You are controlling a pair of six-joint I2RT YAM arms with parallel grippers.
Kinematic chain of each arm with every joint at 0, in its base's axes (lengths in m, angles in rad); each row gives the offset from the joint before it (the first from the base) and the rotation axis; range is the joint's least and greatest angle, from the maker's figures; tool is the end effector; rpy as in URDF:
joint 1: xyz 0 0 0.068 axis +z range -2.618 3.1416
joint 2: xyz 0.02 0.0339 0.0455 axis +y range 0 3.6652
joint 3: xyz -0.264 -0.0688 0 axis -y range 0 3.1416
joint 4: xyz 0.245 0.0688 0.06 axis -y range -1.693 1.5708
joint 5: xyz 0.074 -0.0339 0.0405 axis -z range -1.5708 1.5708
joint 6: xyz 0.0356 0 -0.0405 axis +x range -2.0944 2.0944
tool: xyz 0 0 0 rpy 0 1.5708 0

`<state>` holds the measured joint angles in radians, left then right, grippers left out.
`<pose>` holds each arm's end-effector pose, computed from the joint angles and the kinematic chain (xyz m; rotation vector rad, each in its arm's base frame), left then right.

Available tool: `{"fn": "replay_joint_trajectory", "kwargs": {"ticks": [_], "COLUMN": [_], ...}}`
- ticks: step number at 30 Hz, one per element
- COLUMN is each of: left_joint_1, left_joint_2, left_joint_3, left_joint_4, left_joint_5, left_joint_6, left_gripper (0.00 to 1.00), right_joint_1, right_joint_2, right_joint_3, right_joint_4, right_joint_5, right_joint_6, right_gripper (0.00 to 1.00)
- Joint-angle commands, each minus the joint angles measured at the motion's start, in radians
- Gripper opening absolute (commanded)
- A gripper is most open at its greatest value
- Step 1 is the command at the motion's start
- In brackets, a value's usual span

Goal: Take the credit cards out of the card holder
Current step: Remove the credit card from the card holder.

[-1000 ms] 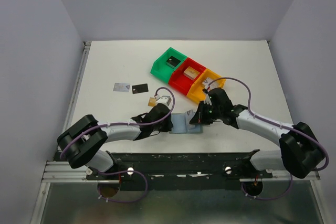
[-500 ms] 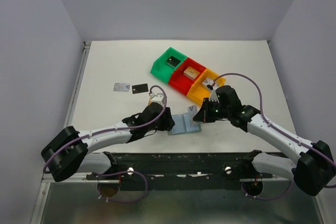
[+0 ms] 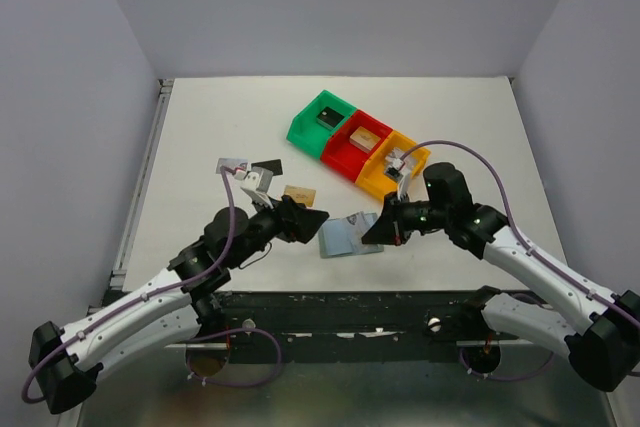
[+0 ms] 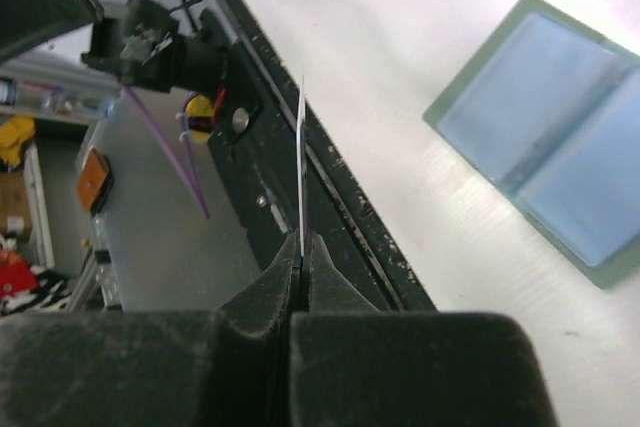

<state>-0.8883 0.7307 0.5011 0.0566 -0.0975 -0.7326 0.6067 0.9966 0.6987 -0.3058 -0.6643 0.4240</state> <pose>0.1184 -0.1401 0.2735 0.0691 1.8742 -1.0781 0.1620 0.1391 0.2627 -0.6221 2.2431 1.2802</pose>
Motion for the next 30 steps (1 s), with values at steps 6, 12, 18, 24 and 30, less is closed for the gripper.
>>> {"fn": "replay_joint_trajectory", "kwargs": {"ticks": [6, 12, 18, 24, 30], "left_joint_1": [0.037, 0.058, 0.061, 0.061, 0.061], "left_joint_2": [-0.189, -0.116, -0.076, -0.028, -0.002], "left_joint_3": [-0.134, -0.144, -0.13, -0.148, -0.154], "left_joint_4": [0.141, 0.271, 0.313, 0.391, 0.42], "left_joint_5": [0.24, 0.416, 0.493, 0.579, 0.601], "left_joint_6": [0.059, 0.03, 0.032, 0.004, -0.002], "left_gripper": [0.77, 0.64, 0.62, 0.58, 0.52], "right_joint_1": [0.03, 0.064, 0.073, 0.074, 0.076], "right_joint_2": [0.005, 0.034, 0.034, 0.039, 0.054], "right_joint_3": [0.031, 0.033, 0.038, 0.033, 0.038], "right_joint_4": [0.056, 0.088, 0.094, 0.145, 0.194], "right_joint_5": [-0.287, -0.325, -0.307, -0.304, -0.331], "right_joint_6": [-0.065, -0.068, -0.065, -0.039, -0.011], "right_gripper": [0.0, 0.0, 0.0, 0.0, 0.0]}}
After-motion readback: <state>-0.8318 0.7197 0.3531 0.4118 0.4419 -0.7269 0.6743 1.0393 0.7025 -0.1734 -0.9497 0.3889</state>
